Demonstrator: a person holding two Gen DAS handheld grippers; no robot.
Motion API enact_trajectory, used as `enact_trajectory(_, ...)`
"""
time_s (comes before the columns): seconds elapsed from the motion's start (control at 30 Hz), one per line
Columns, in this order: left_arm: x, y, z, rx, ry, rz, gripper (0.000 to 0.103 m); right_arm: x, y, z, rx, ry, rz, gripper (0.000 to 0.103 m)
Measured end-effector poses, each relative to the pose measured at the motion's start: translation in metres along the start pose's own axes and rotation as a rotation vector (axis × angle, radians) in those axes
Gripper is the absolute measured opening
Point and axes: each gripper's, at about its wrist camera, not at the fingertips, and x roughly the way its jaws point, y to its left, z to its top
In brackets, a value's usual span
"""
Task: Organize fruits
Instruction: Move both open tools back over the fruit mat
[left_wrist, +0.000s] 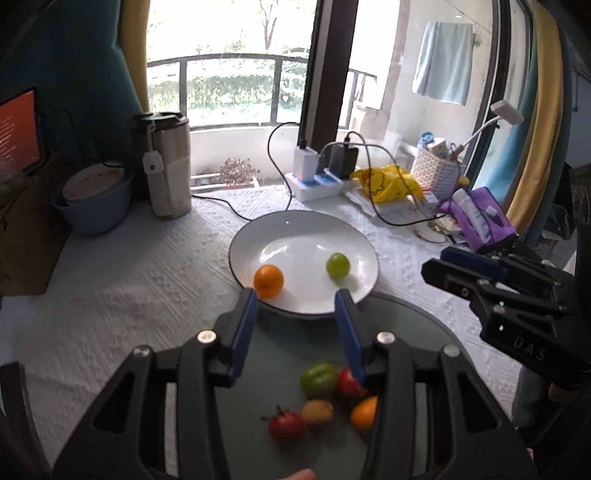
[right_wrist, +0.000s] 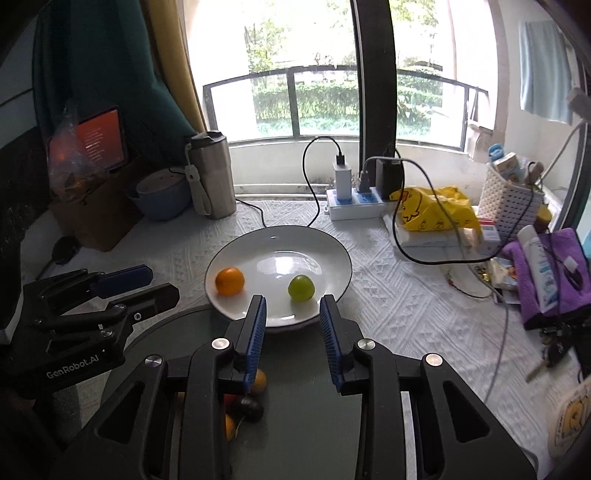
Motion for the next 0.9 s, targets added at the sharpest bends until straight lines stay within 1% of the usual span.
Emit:
enact_trajectory(0.17,-0.022,-0.007,-0.010,0.008,-0.025,-0.009,0.047,-0.022,0.007,-0.011,-0.004,-0.015,-0.005,0.032)
enact_trajectory(0.2,-0.025,-0.008,-0.012,0.008,-0.027,-0.010,0.053,-0.025,0.009,-0.014,-0.004,-0.014,-0.005,0.032)
enact_trajectory(0.23,-0.028,-0.008,-0.015,0.008,-0.028,-0.011,0.072,-0.027,0.010,-0.016,-0.005,-0.014,-0.006,0.032)
enact_trajectory(0.3,-0.033,-0.009,-0.020,0.002,-0.033,-0.024,0.092,-0.033,0.013,-0.022,-0.009,-0.012,-0.008,0.032)
enact_trajectory(0.63,-0.048,-0.008,-0.045,-0.015,-0.026,-0.014,0.092,-0.045,0.020,-0.049,-0.009,0.016,-0.008,0.032)
enact_trajectory(0.9,-0.045,-0.001,-0.071,-0.034,0.021,-0.007,0.092,-0.043,0.030,-0.072,-0.010,0.061,-0.002,0.032)
